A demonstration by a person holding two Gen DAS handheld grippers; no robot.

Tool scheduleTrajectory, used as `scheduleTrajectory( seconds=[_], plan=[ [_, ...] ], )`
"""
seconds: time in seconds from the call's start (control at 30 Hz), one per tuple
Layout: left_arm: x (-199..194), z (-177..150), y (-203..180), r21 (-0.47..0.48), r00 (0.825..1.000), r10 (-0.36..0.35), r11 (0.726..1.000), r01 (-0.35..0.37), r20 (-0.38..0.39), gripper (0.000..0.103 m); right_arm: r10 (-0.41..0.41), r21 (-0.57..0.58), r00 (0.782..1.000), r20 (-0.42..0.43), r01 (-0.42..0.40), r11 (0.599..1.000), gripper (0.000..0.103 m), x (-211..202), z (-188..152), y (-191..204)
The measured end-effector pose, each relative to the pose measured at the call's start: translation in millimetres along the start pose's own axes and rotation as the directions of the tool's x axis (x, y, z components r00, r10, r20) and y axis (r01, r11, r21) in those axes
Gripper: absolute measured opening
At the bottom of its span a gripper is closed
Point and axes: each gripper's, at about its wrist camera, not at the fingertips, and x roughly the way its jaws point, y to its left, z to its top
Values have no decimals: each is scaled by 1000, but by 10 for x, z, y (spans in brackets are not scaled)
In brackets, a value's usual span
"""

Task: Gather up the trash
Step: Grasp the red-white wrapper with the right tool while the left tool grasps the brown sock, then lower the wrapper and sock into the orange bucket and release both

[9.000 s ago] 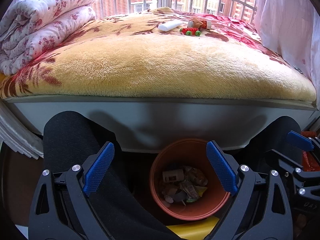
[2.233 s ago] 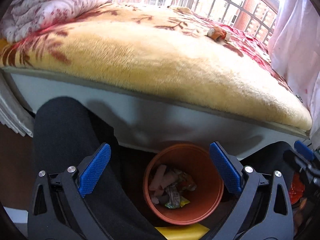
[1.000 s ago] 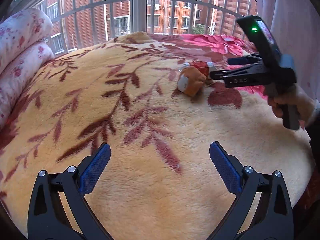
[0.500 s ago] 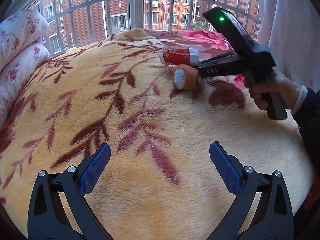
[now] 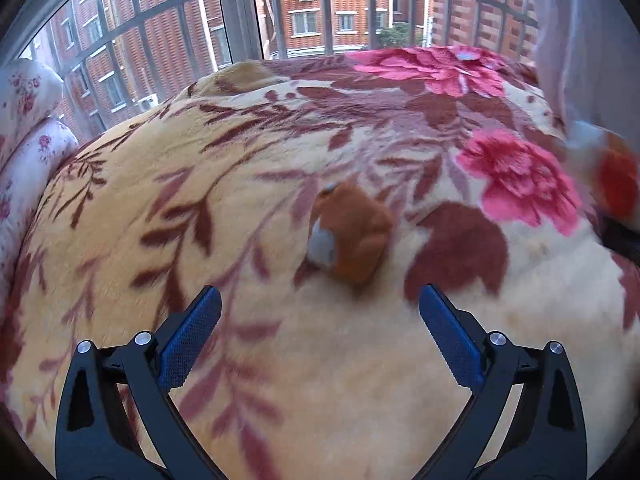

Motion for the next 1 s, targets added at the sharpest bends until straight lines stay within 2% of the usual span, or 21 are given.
scheduleTrajectory(
  seconds=[0.13, 0.17, 0.2, 0.23, 0.27, 0.3, 0.33, 0.37, 0.4, 0.47, 0.57, 0.67, 0.83, 1.0],
  plan=[
    [423, 275, -134, -19, 999, 31, 999, -32, -44, 95, -39, 70, 997, 69, 34, 997, 20, -420, -258, -156],
    [511, 305, -148, -26, 998, 36, 999, -38, -60, 93, -43, 84, 996, 78, 36, 996, 20, -488, -300, -170],
    [598, 320, -143, -37, 996, 40, 998, -43, -83, 85, -46, 95, 995, 87, 38, 995, 20, -541, -333, -175],
    [661, 331, -132, -54, 995, 25, 998, -30, -98, 85, -44, 107, 994, 97, 34, 994, 20, -603, -371, -167],
    [639, 336, -129, -60, 996, 22, 998, -27, -81, 79, -45, 113, 994, 104, 33, 993, 20, -633, -387, -153],
    [586, 329, -135, -53, 998, 21, 998, -24, -59, 53, -46, 123, 992, 115, 32, 992, 20, -677, -406, -120],
    [554, 316, -143, -50, 999, 12, 999, -15, -53, 47, -42, 125, 992, 122, 27, 992, 20, -704, -415, -77],
    [511, 292, -150, -47, 999, 19, 999, -22, -46, 31, -41, 123, 991, 128, 25, 992, 20, -728, -426, -25],
    [463, 262, -149, -44, 999, 32, 998, -34, -43, 28, -48, 119, 990, 132, 33, 992, 20, -751, -445, 20],
    [364, 212, -126, -48, 999, 32, 998, -34, -38, 26, -74, 102, 988, 135, 61, 993, 20, -756, -460, 154],
    [66, 104, -11, -72, 1000, 3, 997, -4, -9, 26, -51, 94, 990, 129, 40, 995, 20, -800, -503, 389],
    [-421, -143, 93, -63, 999, -5, 998, 7, 32, 26, -53, 84, 992, 118, 43, 996, 20, -859, -544, 630],
    [-1339, -882, 157, -22, 994, 2, 1000, 0, 107, 26, -33, 85, 996, 83, 25, 996, 20, -1029, -720, 1097],
    [-1824, -1572, 363, -120, 995, -51, 991, 61, 81, 26, -1, 101, 999, 52, -4, 995, 20, -1312, -1045, 1470]
  ],
)
